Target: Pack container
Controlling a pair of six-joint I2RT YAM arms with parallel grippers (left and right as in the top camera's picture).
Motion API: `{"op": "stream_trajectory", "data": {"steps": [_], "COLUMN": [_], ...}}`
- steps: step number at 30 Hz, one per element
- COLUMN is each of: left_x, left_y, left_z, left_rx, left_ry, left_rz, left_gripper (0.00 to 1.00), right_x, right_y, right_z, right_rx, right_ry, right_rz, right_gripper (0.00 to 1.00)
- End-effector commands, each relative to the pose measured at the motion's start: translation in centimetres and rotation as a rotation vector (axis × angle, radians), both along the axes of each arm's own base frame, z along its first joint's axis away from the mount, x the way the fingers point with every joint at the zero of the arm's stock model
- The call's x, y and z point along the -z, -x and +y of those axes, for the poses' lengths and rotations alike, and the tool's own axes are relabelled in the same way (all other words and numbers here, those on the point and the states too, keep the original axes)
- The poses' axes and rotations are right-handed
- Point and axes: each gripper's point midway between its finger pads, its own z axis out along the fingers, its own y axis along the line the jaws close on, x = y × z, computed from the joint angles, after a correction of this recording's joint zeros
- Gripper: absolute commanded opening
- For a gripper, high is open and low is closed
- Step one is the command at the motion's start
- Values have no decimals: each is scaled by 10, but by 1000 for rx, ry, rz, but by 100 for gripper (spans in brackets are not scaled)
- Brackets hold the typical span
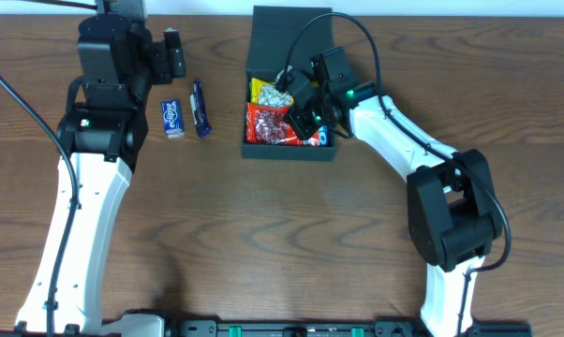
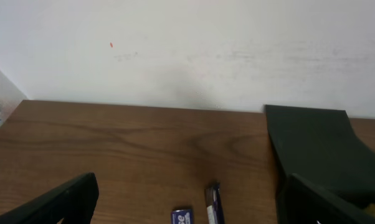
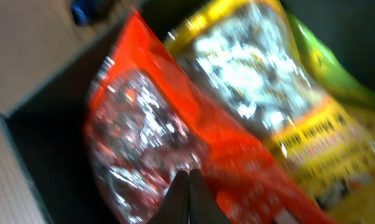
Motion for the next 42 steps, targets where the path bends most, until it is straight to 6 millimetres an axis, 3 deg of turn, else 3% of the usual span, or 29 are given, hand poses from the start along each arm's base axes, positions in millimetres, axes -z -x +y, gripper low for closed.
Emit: {"op": "stream_trajectory", "data": {"steps": [1, 6, 11, 14, 17, 21, 26, 28, 30, 32, 37, 42], "left_x": [-13, -11, -9, -8, -7, -7, -3, 13, 28, 54, 123, 176], "left_y": [4, 4, 5, 5, 5, 5, 3, -2, -9, -19, -37, -44], "left_z": [4, 4, 4, 4, 4, -3, -6, -7, -7, -8, -9, -17], "left_rx": [-10, -10, -10, -10, -10, 27, 41, 41, 40, 40, 22, 35], "left_ry": [-9, -9, -9, -10, -10, 7, 14, 12, 10, 7, 24, 74], "left_rz": [-25, -19, -12, -8, -4, -2, 8, 48, 83, 142, 289, 399], "left_gripper": [95, 95, 95, 95, 95, 95, 96, 95, 95, 95, 95, 95], "right_x": [-11, 2, -17, -58, -104, -160, -187, -190, -190, -189, -186, -182], "right_y": [-12, -10, -12, -15, -26, -39, -48, -51, -52, -52, -51, -48], "right_z": [-19, -35, -15, 4, 2, -25, -65, -80, -85, -89, -90, -91], "right_rx": [71, 108, 60, 22, 45, 95, 204, 257, 262, 270, 274, 277], "right_ry": [63, 138, 31, -133, -217, -264, -291, -304, -308, -304, -298, -291], "right_rz": [-40, -27, -45, -71, -156, -289, -309, -292, -288, -282, -269, -248], "right_gripper": [1, 1, 1, 1, 1, 1, 2, 19, 27, 41, 52, 57]}}
